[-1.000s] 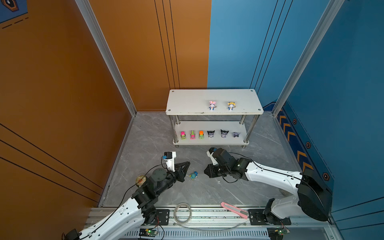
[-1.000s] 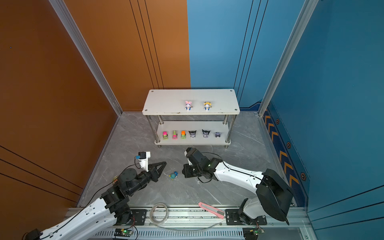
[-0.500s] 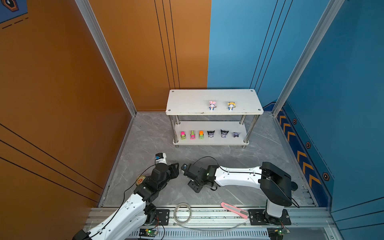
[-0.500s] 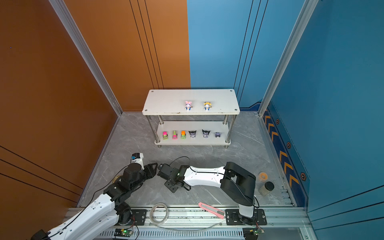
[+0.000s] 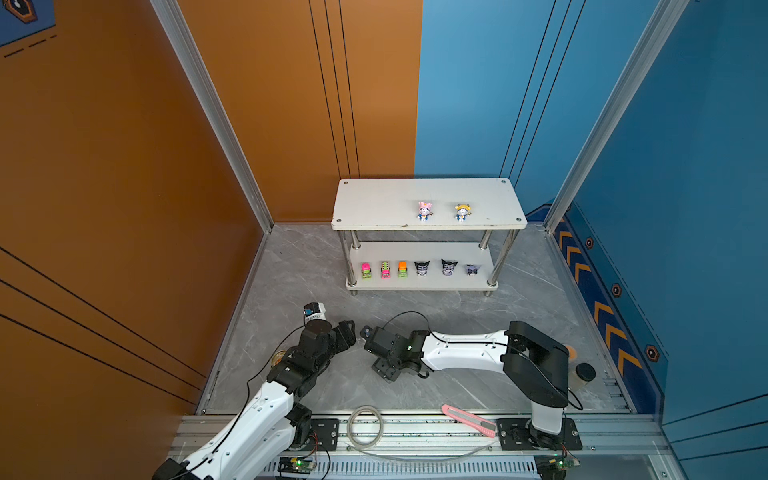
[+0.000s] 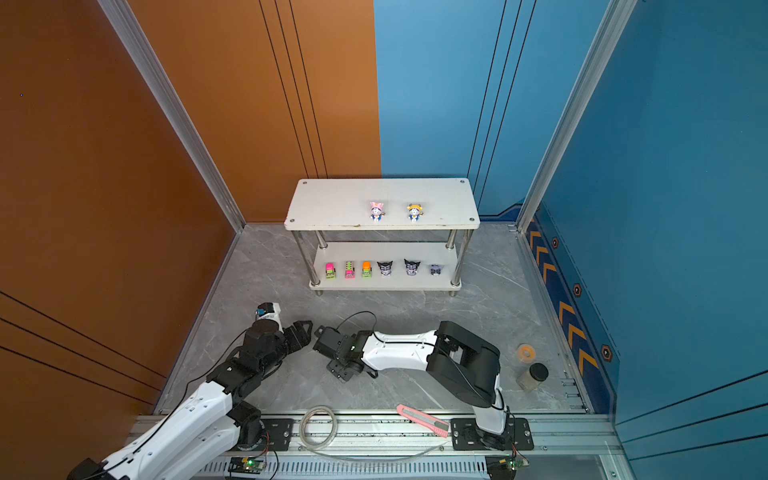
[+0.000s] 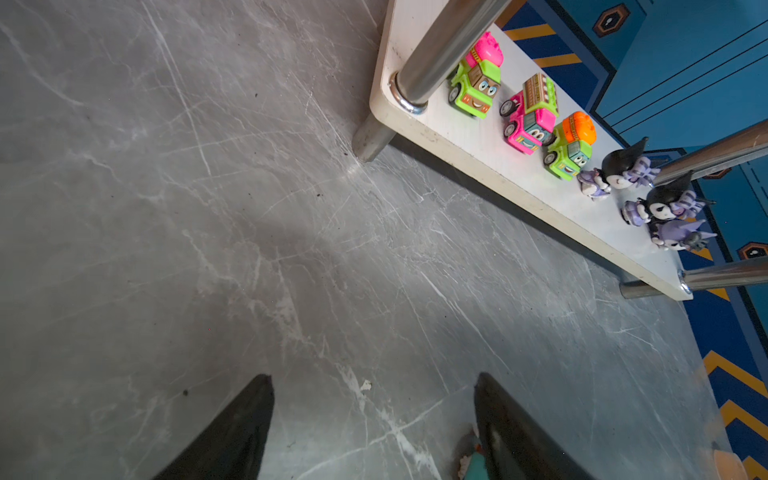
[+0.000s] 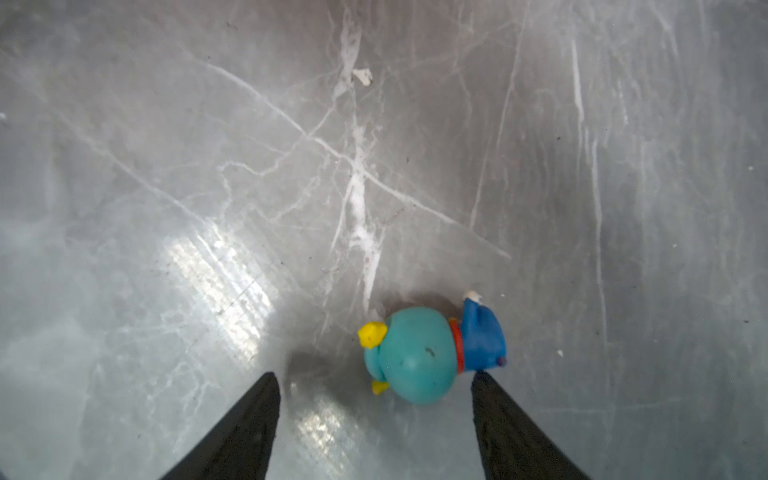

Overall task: Organize plastic toys on shelves
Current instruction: Pick up the plastic toy from the center of the table.

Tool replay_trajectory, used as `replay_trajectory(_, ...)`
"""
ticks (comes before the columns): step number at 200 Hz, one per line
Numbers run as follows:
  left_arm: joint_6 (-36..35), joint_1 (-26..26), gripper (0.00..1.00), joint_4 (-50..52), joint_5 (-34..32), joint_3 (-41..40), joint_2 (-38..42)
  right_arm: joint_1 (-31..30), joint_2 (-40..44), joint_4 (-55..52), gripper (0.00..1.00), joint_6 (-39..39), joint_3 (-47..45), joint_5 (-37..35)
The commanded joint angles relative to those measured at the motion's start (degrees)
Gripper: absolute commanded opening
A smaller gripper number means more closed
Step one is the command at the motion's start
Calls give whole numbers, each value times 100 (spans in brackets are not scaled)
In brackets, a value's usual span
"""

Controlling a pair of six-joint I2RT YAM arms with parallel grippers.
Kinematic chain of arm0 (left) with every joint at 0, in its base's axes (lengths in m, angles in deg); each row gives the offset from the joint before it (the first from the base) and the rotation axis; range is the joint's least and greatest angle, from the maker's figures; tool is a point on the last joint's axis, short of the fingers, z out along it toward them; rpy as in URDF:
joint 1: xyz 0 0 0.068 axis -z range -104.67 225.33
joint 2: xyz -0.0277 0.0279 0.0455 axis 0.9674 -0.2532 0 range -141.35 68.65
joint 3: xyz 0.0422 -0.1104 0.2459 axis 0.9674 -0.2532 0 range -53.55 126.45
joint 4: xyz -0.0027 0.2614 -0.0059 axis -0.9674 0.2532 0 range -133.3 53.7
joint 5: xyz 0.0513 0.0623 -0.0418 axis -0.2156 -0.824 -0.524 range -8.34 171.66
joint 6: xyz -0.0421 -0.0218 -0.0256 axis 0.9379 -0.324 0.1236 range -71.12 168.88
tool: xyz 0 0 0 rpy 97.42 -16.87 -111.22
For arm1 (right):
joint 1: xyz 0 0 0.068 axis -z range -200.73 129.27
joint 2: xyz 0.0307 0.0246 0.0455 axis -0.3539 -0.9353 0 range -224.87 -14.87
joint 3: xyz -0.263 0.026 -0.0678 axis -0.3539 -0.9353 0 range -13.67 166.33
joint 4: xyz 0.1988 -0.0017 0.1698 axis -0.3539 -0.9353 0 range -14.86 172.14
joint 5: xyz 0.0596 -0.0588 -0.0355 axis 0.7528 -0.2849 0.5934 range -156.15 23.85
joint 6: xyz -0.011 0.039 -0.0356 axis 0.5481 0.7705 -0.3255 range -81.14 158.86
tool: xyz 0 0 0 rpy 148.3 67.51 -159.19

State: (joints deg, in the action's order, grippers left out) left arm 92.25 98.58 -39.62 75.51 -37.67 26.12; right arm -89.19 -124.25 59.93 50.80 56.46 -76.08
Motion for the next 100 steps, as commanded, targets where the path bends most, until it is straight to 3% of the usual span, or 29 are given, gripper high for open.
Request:
replay_trajectory(1, -74, -66, 78, -187, 187, 169, -142, 4, -202, 155, 72, 54, 150, -230)
replay_trajectory(41, -106, -70, 78, -340, 303, 212, -334, 94, -268, 344, 67, 63, 172, -298)
replay_trajectory(100, -239, -66, 80, -423, 498, 238, -465, 350, -233, 413, 42, 83, 176, -34)
